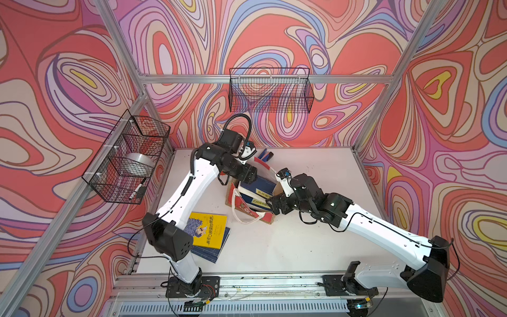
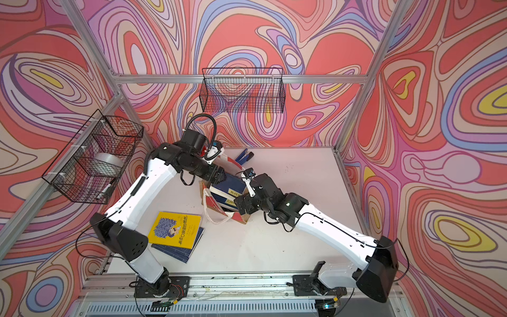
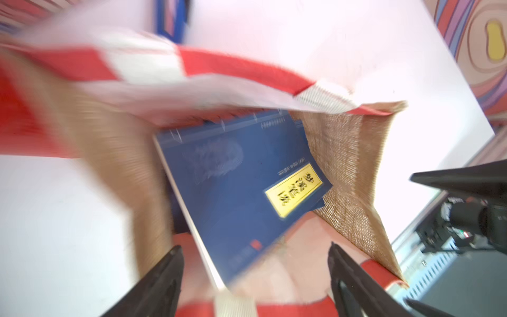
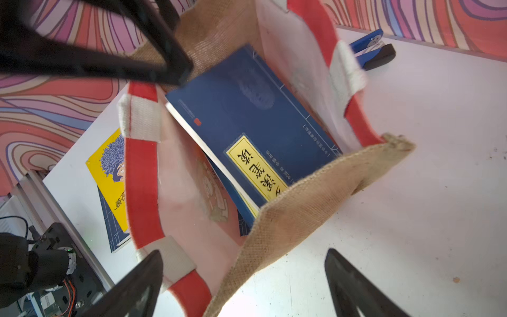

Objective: Put the books into the canvas bag
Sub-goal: Place the book in the canvas bag, then adjust the books at the center of the board.

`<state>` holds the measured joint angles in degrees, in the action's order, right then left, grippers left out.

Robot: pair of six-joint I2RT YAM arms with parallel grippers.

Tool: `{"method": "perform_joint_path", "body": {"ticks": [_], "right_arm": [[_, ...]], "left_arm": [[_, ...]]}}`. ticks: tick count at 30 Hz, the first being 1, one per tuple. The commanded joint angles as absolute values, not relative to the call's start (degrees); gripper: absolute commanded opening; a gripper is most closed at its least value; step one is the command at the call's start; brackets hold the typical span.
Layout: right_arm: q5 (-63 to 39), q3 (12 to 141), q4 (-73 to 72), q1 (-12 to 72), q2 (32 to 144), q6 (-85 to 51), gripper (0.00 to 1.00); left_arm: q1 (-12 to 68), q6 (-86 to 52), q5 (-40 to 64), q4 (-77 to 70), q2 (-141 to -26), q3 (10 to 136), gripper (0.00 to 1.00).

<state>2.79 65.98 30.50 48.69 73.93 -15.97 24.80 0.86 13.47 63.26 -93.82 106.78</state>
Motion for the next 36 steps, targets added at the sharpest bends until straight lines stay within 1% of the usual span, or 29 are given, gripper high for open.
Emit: {"method": "perform_joint_path", "body": {"ticks": [1,3,7,9,13,15,18,20,23,29,32,36], "right_arm": [[1.23,64.99,28.84,50.78,73.66,-15.03,0.93],[-0.09,64.78,27.34,51.72,74.17,-15.03,0.93],[-4.96,65.13,23.85,55.53,76.59,-14.59,0.93],[-7.18,65.5,21.4,60.28,78.6,-13.63,0.93],[-7.54,68.04,19.65,69.06,83.39,-10.78,0.94],[-11.79,69.58,18.93,70.59,86.56,-10.83,0.93],[-17.65,71.61,18.57,70.75,92.41,-11.6,0.94],[-19.62,72.53,17.98,70.71,96.42,-11.94,0.94],[-22.25,74.99,18.46,70.7,101.98,-12.21,0.93],[-24.34,78.11,17.44,70.69,110.0,-13.15,0.93],[-24.15,78.81,17.82,70.75,111.9,-13.97,0.93],[-22.58,78.78,17.64,70.43,113.81,-15.12,0.93]], "left_arm": [[22.71,-1.76,4.74,59.86,-87.34,103.31,0.9],[20.91,-3.99,0.65,59.21,-83.77,100.59,0.96],[15.59,-10.97,-8.98,64.4,-80.18,97.36,0.99],[12.87,-14.83,-10.72,66.66,-77.53,93.63,0.99],[9.91,-20.95,-12.65,65.51,-69.72,82.75,1.0],[8.27,-23.29,-11.31,64.75,-67.07,77.84,1.0],[6.63,-26.78,-8.86,62.84,-65.45,71.74,1.0],[6.07,-29.13,-6.03,59.93,-64.7,67.4,1.0],[5.53,-32.75,-4.66,55.81,-63.78,61.88,1.0],[-1.53,-37.34,-0.71,48.61,-64.28,53.18,1.0],[-5.1,-39.52,-3.73,46.54,-64.48,49.86,1.0],[-10.21,-42.86,-2.43,40.88,-64.75,44.37,1.0]]}}
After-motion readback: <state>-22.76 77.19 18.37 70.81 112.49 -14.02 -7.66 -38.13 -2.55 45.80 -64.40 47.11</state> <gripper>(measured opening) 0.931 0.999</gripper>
